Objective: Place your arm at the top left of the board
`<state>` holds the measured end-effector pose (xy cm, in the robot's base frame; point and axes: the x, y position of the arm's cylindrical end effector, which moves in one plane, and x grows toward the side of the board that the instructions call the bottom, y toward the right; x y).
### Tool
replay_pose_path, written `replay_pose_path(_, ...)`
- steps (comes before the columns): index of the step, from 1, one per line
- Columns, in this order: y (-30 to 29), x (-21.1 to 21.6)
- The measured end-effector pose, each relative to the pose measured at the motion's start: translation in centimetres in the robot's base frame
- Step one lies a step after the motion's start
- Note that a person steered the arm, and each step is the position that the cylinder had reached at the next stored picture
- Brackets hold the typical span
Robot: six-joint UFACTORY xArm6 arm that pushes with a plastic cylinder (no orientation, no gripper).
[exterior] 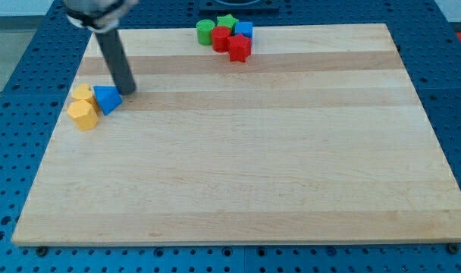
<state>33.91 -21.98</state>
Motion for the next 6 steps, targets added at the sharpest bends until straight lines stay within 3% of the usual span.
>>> replay_pose_path(2,-6.6,-11.9)
replay_pose_path(3,-6.0,-14.8)
replay_pose_path(4,-4.0,-14.7)
replay_pose_path(6,6.9,-14.7)
